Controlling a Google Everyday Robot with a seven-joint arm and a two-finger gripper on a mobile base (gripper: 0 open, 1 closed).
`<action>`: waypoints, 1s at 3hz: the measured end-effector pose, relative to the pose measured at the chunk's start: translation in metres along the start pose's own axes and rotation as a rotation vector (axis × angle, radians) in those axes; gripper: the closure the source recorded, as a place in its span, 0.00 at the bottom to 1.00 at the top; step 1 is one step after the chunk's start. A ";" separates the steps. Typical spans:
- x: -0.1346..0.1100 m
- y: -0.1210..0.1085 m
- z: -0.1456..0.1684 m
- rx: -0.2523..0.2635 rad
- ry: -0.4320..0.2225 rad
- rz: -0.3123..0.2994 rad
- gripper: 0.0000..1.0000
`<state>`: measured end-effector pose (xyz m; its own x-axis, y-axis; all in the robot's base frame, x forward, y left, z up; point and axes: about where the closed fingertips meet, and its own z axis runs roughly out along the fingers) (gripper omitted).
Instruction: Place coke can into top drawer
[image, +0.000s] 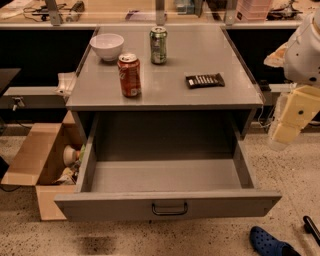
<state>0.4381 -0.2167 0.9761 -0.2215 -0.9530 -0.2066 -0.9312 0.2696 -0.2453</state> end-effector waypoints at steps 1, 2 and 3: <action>0.000 0.000 0.000 0.000 0.000 0.000 0.00; -0.013 -0.011 0.012 0.008 -0.086 0.017 0.00; -0.041 -0.026 0.041 -0.005 -0.214 0.031 0.00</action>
Offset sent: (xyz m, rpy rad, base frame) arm 0.0451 0.0278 -0.0185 0.2227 -0.0567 0.0096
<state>0.4837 -0.1794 0.9520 -0.1839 -0.8932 -0.4103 -0.9264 0.2970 -0.2313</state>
